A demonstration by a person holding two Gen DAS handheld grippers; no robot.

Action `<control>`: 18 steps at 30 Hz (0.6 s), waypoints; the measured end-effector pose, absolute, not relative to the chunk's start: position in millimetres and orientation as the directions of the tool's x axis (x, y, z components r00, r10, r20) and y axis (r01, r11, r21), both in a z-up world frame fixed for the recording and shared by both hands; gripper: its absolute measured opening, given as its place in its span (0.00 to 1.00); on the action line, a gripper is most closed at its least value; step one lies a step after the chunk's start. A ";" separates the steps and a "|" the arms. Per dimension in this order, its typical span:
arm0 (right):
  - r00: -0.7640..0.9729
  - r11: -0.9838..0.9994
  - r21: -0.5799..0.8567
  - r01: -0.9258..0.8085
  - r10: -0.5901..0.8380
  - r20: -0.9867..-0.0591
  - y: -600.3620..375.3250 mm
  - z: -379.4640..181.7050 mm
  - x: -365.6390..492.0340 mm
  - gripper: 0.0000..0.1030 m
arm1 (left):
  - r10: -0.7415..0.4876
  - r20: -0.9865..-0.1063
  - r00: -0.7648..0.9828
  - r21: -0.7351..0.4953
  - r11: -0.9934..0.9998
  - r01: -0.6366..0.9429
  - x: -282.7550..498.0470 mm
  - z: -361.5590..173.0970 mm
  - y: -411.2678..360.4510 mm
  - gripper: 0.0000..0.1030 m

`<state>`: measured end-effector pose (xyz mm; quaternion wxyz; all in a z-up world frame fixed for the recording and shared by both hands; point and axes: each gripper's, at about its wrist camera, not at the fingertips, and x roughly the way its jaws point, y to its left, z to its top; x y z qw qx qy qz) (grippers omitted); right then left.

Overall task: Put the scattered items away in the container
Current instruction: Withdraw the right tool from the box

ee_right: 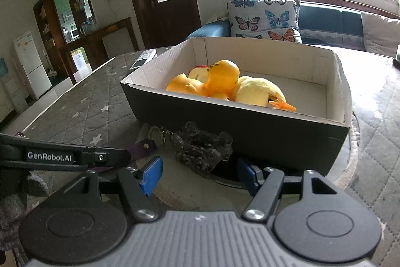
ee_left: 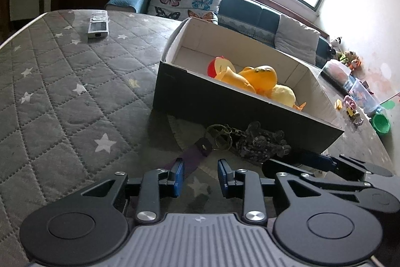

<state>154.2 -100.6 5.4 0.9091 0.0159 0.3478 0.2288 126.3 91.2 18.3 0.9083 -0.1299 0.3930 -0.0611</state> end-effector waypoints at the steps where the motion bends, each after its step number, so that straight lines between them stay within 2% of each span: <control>1: 0.651 0.894 0.188 -0.407 0.428 -0.627 -99.9 4.9 156.1 0.66 | -0.211 -0.701 0.682 -0.281 0.960 0.009 126.8 17.2 91.4 0.31; 18: 0.628 0.888 0.208 -0.411 0.441 -0.641 -91.5 -4.3 177.5 0.66 | -0.203 -0.699 0.685 -0.213 0.975 0.071 131.3 12.7 91.7 0.31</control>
